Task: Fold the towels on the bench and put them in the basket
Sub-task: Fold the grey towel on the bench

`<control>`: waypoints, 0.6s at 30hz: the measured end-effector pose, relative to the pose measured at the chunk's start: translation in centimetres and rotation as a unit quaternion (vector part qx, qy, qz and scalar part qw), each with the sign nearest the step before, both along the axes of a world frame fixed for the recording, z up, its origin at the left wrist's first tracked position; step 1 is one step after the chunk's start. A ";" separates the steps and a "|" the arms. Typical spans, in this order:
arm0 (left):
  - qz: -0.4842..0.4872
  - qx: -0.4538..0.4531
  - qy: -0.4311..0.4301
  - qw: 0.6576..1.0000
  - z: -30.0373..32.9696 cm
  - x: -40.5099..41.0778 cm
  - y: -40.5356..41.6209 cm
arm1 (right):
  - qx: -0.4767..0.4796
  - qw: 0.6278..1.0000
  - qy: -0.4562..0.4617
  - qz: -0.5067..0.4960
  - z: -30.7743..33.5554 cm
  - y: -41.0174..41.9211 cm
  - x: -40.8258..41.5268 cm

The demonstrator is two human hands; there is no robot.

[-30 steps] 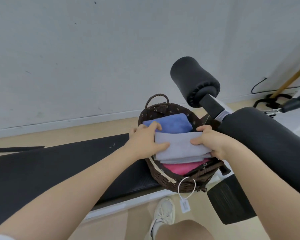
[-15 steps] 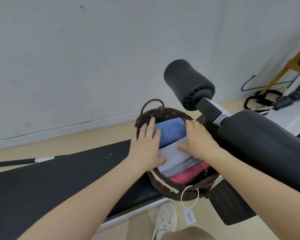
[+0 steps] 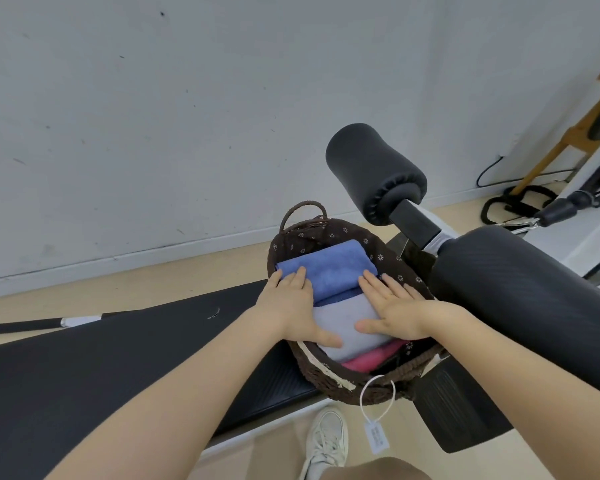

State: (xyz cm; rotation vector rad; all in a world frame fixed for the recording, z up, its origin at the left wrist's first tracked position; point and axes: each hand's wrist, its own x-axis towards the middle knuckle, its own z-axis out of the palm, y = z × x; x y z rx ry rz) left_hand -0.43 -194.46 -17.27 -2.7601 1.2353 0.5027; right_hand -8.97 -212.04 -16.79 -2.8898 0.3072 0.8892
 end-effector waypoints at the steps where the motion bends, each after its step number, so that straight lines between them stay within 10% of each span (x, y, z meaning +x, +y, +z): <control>1: 0.005 -0.004 -0.004 1.000 0.0 -0.4 -0.1 | 0.007 1.000 0.003 -0.010 0.0 0.0 -0.2; 18: 0.066 -0.107 -0.045 0.991 0.5 -1.7 0.5 | -0.102 0.980 -0.167 0.027 1.9 1.4 0.8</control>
